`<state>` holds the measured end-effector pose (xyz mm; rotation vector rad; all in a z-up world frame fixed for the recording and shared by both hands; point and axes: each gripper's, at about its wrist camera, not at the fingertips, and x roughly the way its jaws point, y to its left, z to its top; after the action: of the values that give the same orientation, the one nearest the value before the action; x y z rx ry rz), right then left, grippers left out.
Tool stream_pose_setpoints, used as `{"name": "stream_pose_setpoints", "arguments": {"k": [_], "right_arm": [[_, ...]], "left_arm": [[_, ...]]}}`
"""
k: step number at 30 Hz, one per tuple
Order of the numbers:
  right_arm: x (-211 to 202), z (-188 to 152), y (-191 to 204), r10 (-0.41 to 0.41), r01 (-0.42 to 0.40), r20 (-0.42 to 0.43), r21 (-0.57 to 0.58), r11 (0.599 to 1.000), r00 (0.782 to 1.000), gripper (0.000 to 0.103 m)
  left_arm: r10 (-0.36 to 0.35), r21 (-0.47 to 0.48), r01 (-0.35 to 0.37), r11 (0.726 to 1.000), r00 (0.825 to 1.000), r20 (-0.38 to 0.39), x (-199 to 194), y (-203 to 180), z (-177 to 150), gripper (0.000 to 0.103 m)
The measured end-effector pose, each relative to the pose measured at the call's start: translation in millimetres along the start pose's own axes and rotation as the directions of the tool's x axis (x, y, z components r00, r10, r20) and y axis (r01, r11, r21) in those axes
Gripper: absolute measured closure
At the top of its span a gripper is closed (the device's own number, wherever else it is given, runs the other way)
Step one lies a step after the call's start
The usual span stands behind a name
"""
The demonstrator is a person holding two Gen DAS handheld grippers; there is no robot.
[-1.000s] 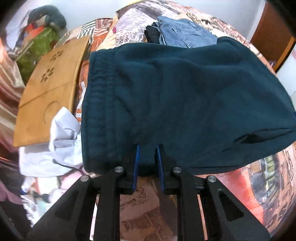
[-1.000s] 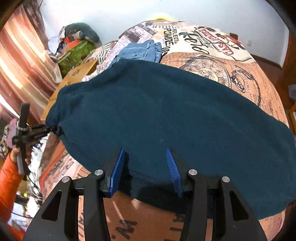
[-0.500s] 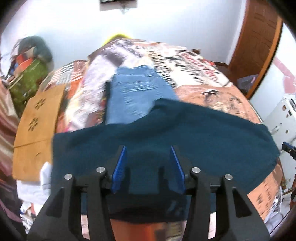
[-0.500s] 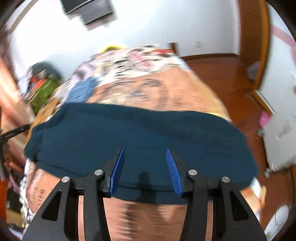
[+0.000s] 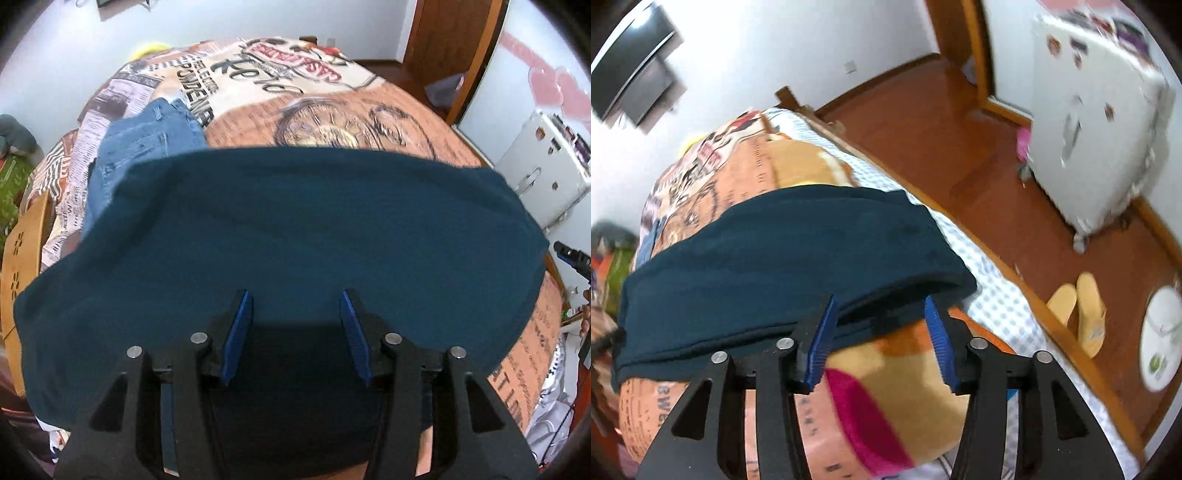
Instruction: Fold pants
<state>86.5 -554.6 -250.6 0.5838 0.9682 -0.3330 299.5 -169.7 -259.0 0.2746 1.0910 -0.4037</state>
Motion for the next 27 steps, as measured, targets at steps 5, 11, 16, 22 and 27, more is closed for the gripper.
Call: {"name": "stream_pose_setpoints", "arguments": {"k": [5, 11, 16, 22, 27], "right_arm": [[23.7, 0.1, -10.8, 0.072, -0.070, -0.026, 0.084, 0.994, 0.997, 0.048], [42.5, 4.7, -6.3, 0.149, -0.148, 0.005, 0.117, 0.982, 0.989, 0.048], [39.1, 13.4, -5.9, 0.158, -0.165, 0.067, 0.113, 0.980, 0.985, 0.092], [12.4, 22.9, 1.6, 0.141, -0.150, 0.163, 0.049, 0.987, 0.977, 0.094], [3.0, 23.7, 5.5, 0.135, -0.143, 0.173, 0.030, 0.989, 0.976, 0.094]], "left_arm": [[0.038, -0.008, -0.037, 0.999, 0.999, 0.028, 4.7, -5.2, -0.8, 0.041], [0.038, -0.050, -0.037, 0.998, 0.999, 0.025, 10.4, -1.0, 2.3, 0.032], [0.044, -0.052, -0.043, 0.998, 0.999, 0.020, 10.0, -2.8, 4.1, 0.031], [0.023, -0.024, -0.023, 0.999, 1.000, -0.004, -1.4, -2.3, 5.4, 0.032], [0.055, -0.007, -0.055, 0.998, 0.997, 0.049, -38.6, 15.3, -7.8, 0.032]]}}
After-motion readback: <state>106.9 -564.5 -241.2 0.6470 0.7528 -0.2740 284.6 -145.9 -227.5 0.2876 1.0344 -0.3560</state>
